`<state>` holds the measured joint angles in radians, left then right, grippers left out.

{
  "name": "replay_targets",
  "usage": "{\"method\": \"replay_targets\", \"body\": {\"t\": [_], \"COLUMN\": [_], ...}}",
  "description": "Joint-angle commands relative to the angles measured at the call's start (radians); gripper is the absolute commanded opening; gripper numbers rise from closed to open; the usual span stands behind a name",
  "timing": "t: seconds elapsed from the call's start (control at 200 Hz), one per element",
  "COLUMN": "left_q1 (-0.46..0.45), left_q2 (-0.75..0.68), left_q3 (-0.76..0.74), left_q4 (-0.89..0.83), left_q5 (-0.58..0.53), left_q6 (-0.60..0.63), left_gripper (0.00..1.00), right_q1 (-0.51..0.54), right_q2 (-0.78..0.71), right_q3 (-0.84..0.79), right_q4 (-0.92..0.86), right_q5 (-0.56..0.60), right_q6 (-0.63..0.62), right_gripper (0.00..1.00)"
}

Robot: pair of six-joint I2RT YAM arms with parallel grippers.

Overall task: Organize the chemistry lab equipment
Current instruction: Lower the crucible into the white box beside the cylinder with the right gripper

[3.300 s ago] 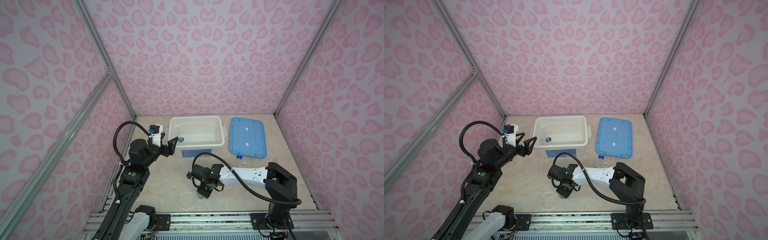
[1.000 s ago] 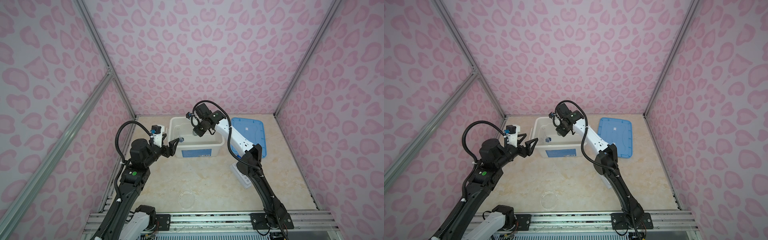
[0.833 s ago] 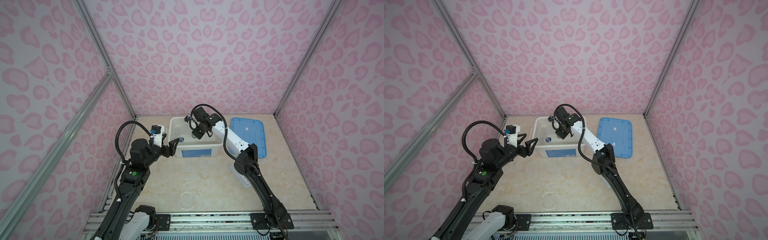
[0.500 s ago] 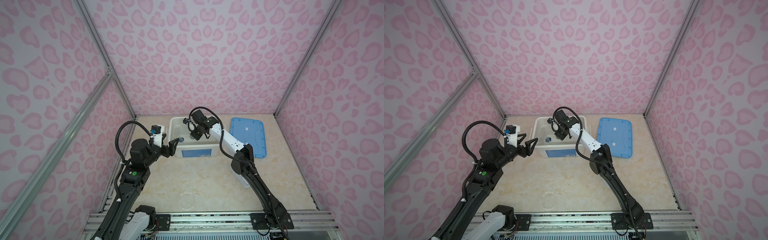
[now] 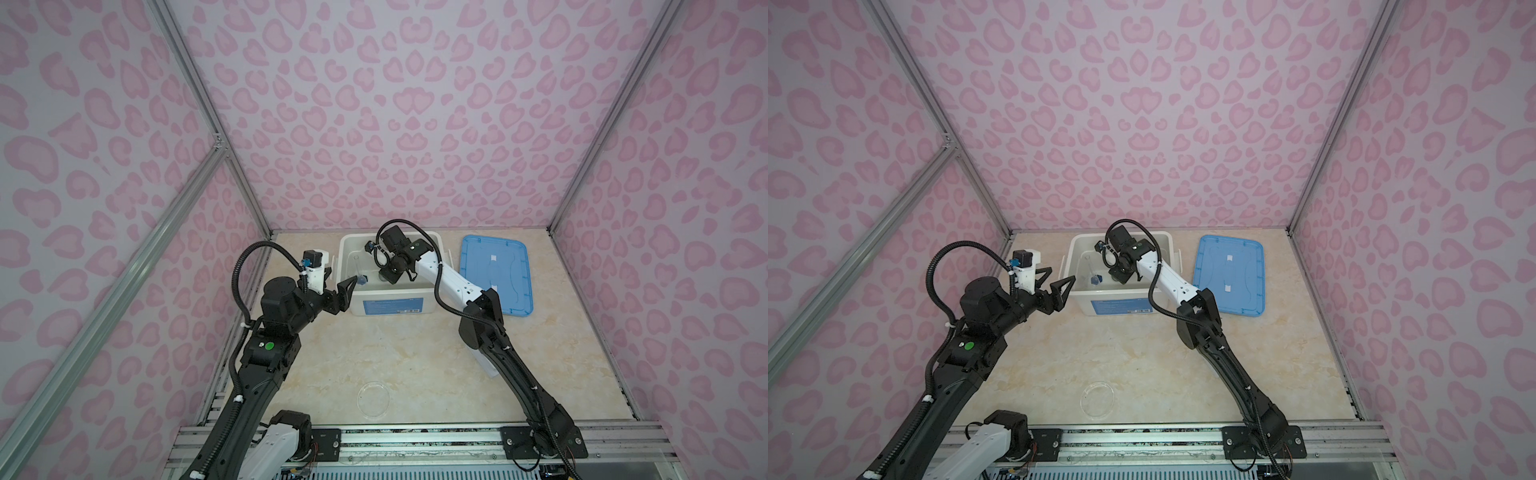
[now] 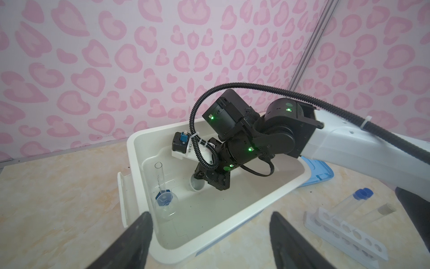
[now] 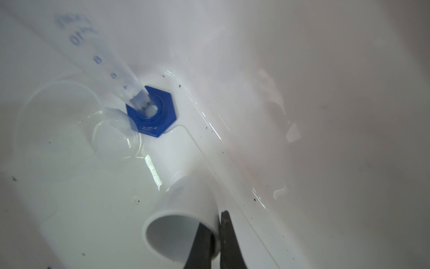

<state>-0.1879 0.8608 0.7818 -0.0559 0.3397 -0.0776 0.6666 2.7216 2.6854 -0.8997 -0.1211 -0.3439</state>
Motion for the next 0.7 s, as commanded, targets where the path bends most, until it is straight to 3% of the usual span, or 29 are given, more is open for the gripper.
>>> {"method": "replay_targets", "body": {"t": [0.0,0.7], "left_q1": [0.001,0.001], "left_q2": [0.001,0.009], "left_q3": [-0.001,-0.004], "left_q4": [0.011,0.011], "left_q5": [-0.006,-0.008], "left_q6": [0.013,0.012], "left_gripper": [0.81,0.81], "right_q1": [-0.001,-0.003], "right_q2": [0.018,0.058], "right_q3": [0.003,0.001], "right_q4": [0.029,0.064], "right_q5": [-0.015,-0.011], "right_q6": [-0.003,-0.007], "right_gripper": [0.04,0.05]}}
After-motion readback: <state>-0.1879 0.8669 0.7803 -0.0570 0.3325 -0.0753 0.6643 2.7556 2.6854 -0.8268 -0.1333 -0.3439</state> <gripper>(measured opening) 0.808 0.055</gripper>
